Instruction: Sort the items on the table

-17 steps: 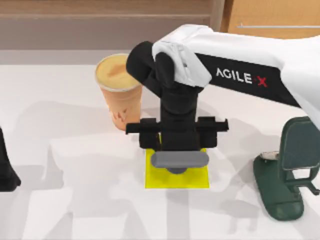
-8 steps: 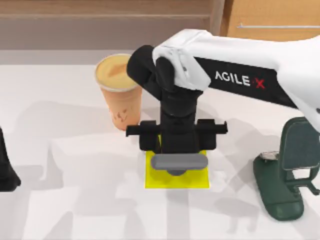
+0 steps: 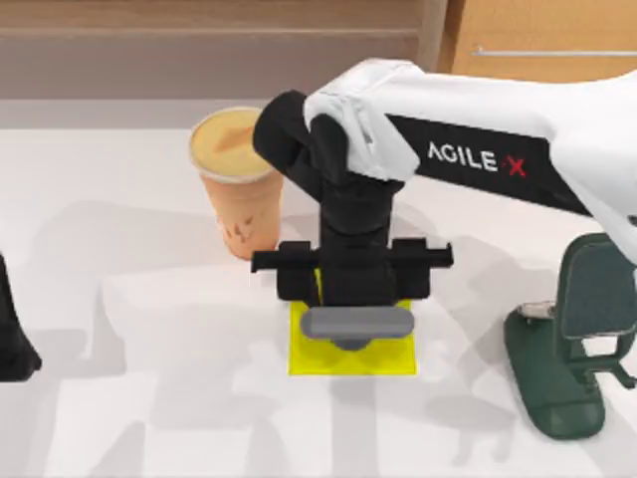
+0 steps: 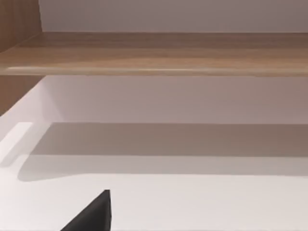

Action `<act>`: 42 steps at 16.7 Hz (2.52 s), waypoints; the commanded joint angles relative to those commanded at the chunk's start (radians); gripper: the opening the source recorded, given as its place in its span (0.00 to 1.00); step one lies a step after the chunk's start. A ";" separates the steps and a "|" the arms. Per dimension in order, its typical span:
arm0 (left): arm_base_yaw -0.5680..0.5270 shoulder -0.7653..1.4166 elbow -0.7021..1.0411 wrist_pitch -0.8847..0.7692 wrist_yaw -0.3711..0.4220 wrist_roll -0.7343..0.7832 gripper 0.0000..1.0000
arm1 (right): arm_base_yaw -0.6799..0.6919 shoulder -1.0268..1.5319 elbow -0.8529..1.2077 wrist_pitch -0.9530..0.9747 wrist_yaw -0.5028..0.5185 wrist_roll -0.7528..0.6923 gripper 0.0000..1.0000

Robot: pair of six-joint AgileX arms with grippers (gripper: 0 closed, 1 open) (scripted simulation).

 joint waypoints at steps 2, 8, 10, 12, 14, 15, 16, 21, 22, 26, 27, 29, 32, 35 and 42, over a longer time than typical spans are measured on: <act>0.000 0.000 0.000 0.000 0.000 0.000 1.00 | 0.000 0.000 0.000 0.000 0.000 0.000 0.75; 0.000 0.000 0.000 0.000 0.000 0.000 1.00 | 0.000 0.000 0.000 0.000 0.000 0.000 1.00; 0.000 0.000 0.000 0.000 0.000 0.000 1.00 | 0.000 0.000 0.000 0.000 0.000 0.000 1.00; 0.000 0.000 0.000 0.000 0.000 0.000 1.00 | 0.000 0.000 0.000 0.000 0.000 0.000 1.00; 0.000 0.000 0.000 0.000 0.000 0.000 1.00 | 0.002 0.000 0.000 0.000 0.000 0.000 1.00; 0.000 0.000 0.000 0.000 0.000 0.000 1.00 | 0.002 0.000 0.000 0.000 0.000 0.000 1.00; 0.000 0.000 0.000 0.000 0.000 0.000 1.00 | -0.001 -0.004 0.001 0.000 0.001 -0.008 1.00; 0.000 0.000 0.000 0.000 0.000 0.000 1.00 | -0.074 -0.038 0.004 0.009 0.026 -0.204 1.00; 0.000 0.000 0.000 0.000 0.000 0.000 1.00 | -0.100 -0.043 0.002 0.011 0.034 -0.277 1.00; 0.000 0.000 0.000 0.000 0.000 0.000 1.00 | -0.227 -0.061 -0.010 0.018 0.067 -0.665 1.00; 0.000 0.000 0.000 0.000 0.000 0.000 1.00 | -0.264 -0.063 -0.014 0.019 0.075 -0.786 1.00; 0.000 0.000 0.000 0.000 0.000 0.000 1.00 | -0.343 -0.068 -0.023 0.020 0.089 -1.061 1.00; 0.000 0.000 0.000 0.000 0.000 0.000 1.00 | -0.466 -0.075 -0.036 0.019 0.105 -1.531 1.00; 0.000 0.000 0.000 0.000 0.000 0.000 1.00 | -0.590 -0.085 -0.051 0.018 0.111 -2.044 1.00; 0.000 0.000 0.000 0.000 0.000 0.000 1.00 | -0.861 -0.122 -0.086 0.010 0.087 -3.191 1.00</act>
